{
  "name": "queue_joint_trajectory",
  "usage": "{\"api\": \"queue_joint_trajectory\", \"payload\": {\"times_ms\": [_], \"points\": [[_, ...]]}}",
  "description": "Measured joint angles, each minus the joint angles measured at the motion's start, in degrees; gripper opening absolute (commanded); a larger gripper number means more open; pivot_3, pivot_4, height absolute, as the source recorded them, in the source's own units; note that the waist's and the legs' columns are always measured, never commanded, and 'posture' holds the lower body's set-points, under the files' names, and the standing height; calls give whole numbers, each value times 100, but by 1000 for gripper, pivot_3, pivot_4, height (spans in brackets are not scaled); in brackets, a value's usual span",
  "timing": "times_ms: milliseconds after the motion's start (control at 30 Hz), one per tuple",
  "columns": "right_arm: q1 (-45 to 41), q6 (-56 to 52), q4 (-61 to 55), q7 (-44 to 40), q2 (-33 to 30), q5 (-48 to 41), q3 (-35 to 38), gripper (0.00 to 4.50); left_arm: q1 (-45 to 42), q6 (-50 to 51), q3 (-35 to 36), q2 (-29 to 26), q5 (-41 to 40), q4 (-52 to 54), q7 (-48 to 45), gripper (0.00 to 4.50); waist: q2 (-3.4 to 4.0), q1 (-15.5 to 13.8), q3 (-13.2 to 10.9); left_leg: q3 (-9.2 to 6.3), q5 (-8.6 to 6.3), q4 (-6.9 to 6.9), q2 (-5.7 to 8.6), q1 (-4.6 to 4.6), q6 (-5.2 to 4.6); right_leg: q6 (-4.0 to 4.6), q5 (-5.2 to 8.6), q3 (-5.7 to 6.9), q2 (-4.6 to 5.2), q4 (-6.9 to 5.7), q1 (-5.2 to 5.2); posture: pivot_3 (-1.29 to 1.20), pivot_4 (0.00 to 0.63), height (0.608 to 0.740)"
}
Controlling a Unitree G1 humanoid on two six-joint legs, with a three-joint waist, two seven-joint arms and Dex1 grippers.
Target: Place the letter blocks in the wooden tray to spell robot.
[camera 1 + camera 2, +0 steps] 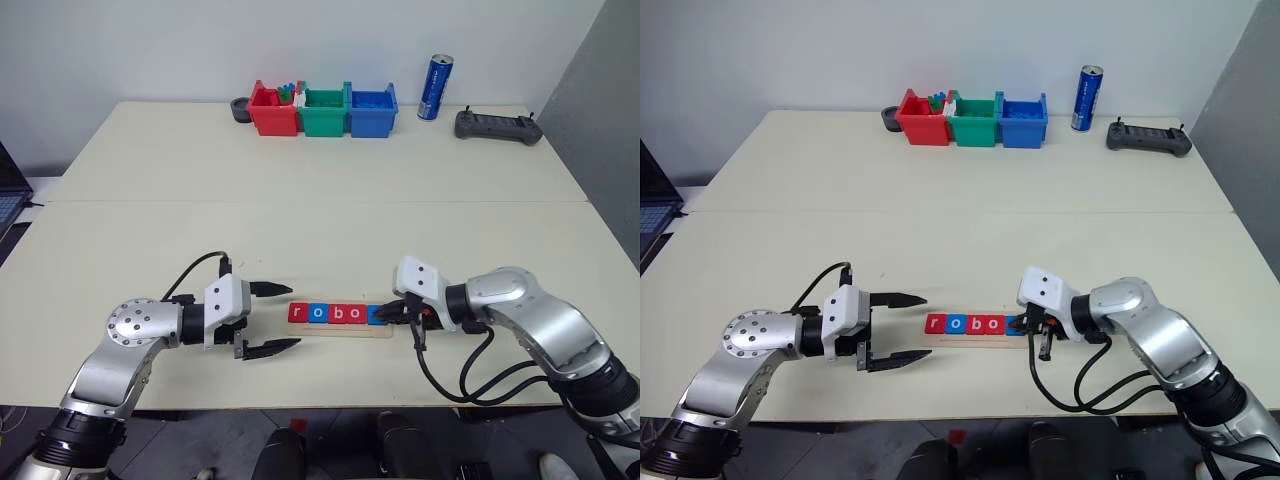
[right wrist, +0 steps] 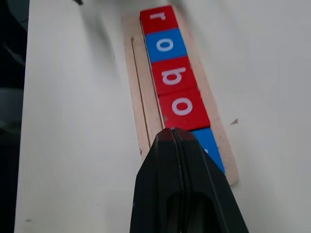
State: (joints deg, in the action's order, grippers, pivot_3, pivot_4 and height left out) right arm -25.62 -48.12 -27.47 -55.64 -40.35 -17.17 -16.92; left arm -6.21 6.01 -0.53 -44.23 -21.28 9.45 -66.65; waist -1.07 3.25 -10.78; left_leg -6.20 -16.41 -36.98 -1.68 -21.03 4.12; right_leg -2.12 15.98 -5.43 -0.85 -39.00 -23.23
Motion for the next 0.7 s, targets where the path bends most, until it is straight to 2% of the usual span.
{"api": "queue_joint_trajectory", "payload": {"times_ms": [67,200,400,700], "points": [[285,-27,-262,74,-71,-141,285,886,117,128,127,-20,-89,55,37,4500,0,-2,0,-1,0,1,0,-1,0,0,0,0,1,0,0,0,150,740],[900,-33,-694,94,-339,-395,723,2311,255,449,316,-196,-124,216,179,4500,0,-4,0,2,0,1,1,-1,0,-3,2,-2,1,1,0,0,150,740],[1225,133,-772,105,-538,-667,1454,4399,505,637,590,-339,-116,450,403,4500,0,1,0,5,0,-1,-1,5,0,-15,9,-5,-1,0,2,0,150,740],[1373,573,-555,84,-732,-684,1631,4481,551,634,733,-387,-127,458,473,4500,0,-4,0,8,0,-1,-1,4,0,-11,6,-7,0,2,2,0,150,740]]}}
